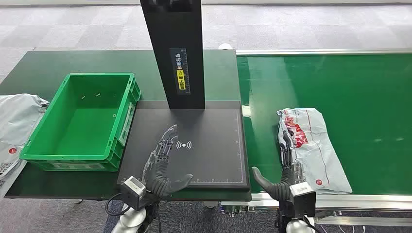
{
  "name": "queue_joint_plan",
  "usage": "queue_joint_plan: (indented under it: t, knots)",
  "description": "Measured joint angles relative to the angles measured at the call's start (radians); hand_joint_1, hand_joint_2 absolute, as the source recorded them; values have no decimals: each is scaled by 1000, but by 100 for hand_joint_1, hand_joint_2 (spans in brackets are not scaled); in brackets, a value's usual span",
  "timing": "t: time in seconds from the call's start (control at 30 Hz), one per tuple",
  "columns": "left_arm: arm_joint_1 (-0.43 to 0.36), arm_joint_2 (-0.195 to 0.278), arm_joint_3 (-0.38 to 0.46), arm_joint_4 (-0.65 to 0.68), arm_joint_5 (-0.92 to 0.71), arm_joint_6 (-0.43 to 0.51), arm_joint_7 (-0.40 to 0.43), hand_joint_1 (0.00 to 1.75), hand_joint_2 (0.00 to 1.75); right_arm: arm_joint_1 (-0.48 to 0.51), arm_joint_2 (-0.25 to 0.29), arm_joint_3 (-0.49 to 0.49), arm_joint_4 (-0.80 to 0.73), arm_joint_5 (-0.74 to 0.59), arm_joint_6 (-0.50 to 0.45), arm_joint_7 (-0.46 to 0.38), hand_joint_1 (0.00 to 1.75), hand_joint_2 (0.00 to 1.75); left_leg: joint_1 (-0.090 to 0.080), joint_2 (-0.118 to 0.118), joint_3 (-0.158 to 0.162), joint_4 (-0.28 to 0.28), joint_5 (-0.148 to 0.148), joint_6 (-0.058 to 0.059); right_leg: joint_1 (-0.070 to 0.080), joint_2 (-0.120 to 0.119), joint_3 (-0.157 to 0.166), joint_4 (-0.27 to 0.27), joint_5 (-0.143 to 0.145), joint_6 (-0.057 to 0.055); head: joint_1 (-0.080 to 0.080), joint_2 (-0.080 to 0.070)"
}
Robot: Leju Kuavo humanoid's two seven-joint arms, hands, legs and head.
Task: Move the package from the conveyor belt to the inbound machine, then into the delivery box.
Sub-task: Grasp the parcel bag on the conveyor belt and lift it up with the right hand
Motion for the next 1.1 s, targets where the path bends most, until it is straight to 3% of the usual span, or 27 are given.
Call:
queue_joint_plan:
  t: [0.8, 0.93, 1.1]
  knots:
    - [14, 10, -3, -4, 29, 29, 0, 0, 175, -3, 0, 9, 5, -1, -7, 4, 0, 175, 0, 0, 0, 0, 0, 0, 0, 0, 0, 0, 0, 0, 0, 0]
    - [35, 19, -2, -24, 39, 45, 0, 0, 175, -18, 0, 23, 14, 44, -72, 29, 0, 175, 0, 0, 0, 0, 0, 0, 0, 0, 0, 0, 0, 0, 0, 0]
    - [79, 30, 9, -70, 35, 60, 0, 0, 175, -52, -17, 12, 14, 217, -212, 158, 0, 175, 0, 0, 0, 0, 0, 0, 0, 0, 0, 0, 0, 0, 0, 0]
